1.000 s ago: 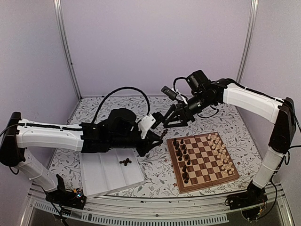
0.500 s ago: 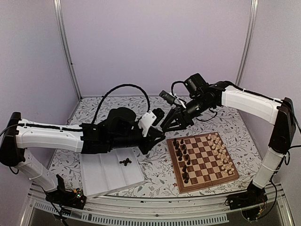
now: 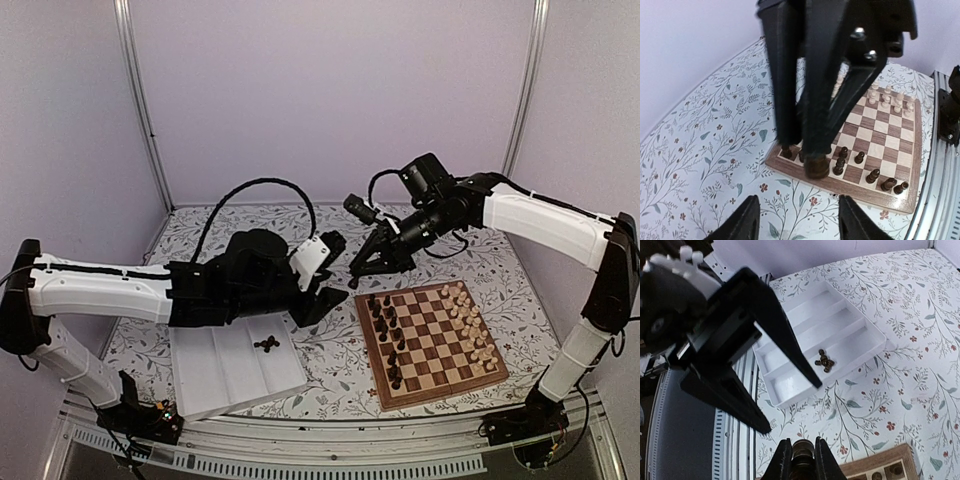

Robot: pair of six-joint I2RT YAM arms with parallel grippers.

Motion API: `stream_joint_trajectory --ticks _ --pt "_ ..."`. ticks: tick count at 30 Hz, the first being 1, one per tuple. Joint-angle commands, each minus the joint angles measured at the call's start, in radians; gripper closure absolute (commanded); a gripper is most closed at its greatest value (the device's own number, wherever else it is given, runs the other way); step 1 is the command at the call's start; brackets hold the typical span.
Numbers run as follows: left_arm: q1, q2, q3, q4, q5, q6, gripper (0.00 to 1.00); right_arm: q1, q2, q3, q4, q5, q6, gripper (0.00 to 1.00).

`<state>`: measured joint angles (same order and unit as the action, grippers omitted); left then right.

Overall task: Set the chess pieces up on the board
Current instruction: Place the chess piece on the chessboard.

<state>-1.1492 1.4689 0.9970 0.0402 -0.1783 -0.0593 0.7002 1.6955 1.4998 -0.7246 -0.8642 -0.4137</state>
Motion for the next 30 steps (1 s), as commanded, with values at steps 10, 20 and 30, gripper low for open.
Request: stream_joint_trajectory --ticks 10,20,30 --pt "0.017 -0.251 -0.045 -0.029 -0.371 0.159 0.02 0.002 -0.229 -0.334 -0.002 0.355 -0.19 0.97" --pt "0.197 -0.236 -0.097 0.092 -0.177 0.224 0.18 0.008 -0.183 -0.41 0.051 0.335 -0.246 0.97" --pt "0.284 -0.255 -0.143 0.091 -0.068 0.216 0.19 0.054 -0.136 -0.422 0.068 0.352 -0.254 0.96"
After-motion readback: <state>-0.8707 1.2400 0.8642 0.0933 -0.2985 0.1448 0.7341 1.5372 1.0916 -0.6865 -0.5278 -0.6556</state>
